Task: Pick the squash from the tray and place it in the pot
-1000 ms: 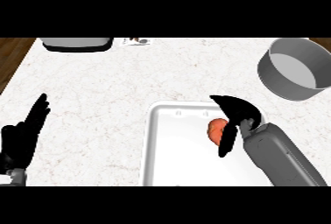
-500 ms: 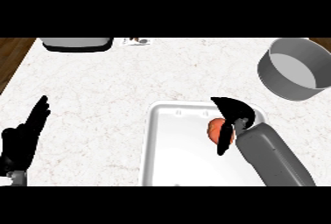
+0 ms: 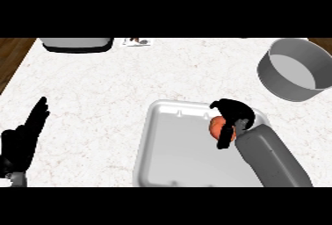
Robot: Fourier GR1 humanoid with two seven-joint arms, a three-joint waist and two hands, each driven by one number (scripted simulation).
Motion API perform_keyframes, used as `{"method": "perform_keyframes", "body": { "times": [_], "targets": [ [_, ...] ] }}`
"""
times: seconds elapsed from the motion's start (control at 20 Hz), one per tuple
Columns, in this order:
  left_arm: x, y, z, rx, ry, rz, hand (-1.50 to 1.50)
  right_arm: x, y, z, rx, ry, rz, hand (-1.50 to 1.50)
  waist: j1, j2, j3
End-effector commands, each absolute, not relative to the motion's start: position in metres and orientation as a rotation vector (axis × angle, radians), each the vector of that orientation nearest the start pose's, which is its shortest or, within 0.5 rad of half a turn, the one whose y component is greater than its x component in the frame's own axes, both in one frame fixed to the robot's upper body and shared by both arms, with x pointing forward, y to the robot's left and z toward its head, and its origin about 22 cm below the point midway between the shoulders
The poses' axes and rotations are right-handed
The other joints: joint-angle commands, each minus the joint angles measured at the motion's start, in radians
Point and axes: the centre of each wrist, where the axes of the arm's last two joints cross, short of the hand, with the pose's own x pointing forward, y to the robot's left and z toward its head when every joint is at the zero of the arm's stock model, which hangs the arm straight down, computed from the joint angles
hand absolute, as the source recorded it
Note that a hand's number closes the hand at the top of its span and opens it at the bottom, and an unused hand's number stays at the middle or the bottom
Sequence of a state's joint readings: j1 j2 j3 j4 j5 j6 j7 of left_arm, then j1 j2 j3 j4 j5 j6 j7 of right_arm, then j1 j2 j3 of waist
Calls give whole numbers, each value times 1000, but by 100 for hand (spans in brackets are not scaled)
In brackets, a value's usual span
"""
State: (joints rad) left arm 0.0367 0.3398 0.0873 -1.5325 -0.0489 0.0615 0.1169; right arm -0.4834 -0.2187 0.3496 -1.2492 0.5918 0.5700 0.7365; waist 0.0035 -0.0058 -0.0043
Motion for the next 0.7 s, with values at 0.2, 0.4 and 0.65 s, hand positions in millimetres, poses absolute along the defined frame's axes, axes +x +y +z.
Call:
{"method": "perform_keyframes", "body": {
  "times": [0.2, 0.4, 0.65],
  "targets": [
    [247, 315, 29, 431, -1380, -153, 0, 329, -169, 23, -537, -723, 1313, 150, -1, 6, 5],
    [237, 331, 25, 429, -1397, -149, 0, 342, -164, 25, -530, -708, 1307, 150, 3, 6, 4],
    [235, 342, 31, 455, -1374, -110, 0, 294, -239, 56, -413, -1019, 1605, 150, -31, -2, 6]
  ]
}}
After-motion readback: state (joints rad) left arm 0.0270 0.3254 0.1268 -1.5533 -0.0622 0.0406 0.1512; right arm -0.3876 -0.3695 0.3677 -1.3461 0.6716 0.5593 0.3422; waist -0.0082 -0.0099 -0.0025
